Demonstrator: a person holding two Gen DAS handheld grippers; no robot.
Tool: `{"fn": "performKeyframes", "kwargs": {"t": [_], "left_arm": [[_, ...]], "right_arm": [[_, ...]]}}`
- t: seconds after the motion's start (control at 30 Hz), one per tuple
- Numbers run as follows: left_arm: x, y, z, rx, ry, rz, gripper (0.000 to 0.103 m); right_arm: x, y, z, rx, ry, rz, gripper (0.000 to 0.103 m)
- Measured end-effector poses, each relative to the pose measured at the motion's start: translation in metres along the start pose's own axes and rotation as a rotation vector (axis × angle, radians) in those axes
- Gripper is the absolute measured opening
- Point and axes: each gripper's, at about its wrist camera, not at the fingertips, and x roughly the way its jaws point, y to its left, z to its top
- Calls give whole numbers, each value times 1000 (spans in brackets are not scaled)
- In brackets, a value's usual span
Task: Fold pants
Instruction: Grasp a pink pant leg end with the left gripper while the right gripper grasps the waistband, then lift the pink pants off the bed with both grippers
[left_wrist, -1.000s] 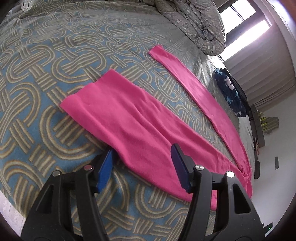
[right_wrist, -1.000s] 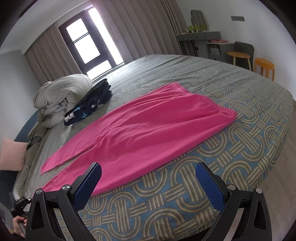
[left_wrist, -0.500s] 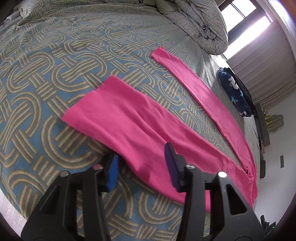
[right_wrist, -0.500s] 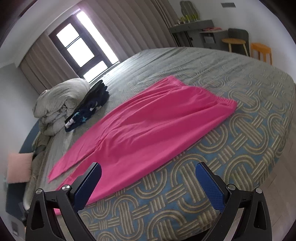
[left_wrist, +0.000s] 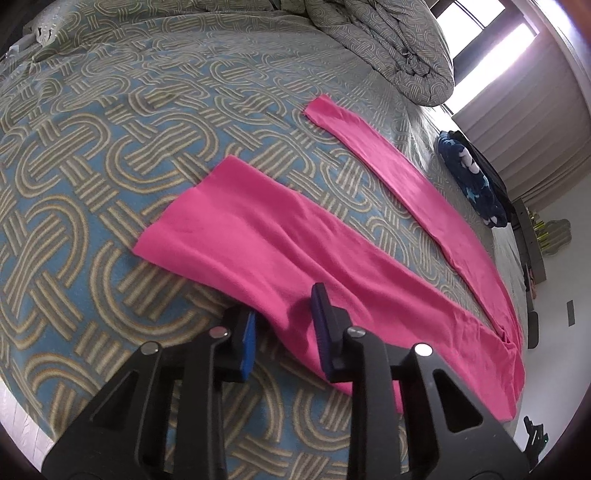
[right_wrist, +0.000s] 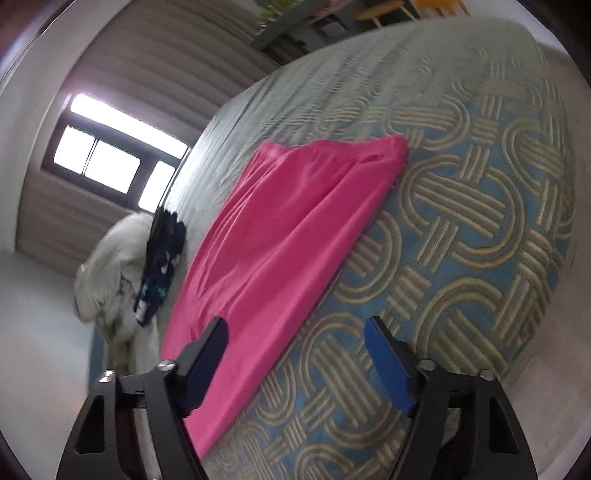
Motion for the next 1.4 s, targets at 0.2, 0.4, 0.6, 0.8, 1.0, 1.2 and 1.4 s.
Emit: {"fn": "performKeyframes", "kwargs": {"t": [0.2, 0.4, 0.6, 0.8, 1.0, 1.2, 1.4], "left_arm": [[0, -3, -1, 24, 0, 25, 23], [3, -10, -1, 58, -7, 59, 18], [4, -14, -1, 74, -22, 82, 8], [0, -13, 0, 54, -33, 57, 5], [-12, -14, 3, 48, -52, 16, 5], [-15, -19, 14, 47, -52, -24, 5], [-14, -25, 19, 50, -51, -44, 5]], "right_arm": [[16, -14, 29, 62, -5, 1, 64], [32, -9, 50, 42, -13, -16, 54], [48, -11, 58, 29, -7, -36, 22], [42, -27, 54, 64, -14, 15, 8], [32, -27, 57, 61, -26, 44, 7], [26, -23, 64, 81, -19, 115, 7], [26, -25, 69, 114, -6, 171, 5]]}}
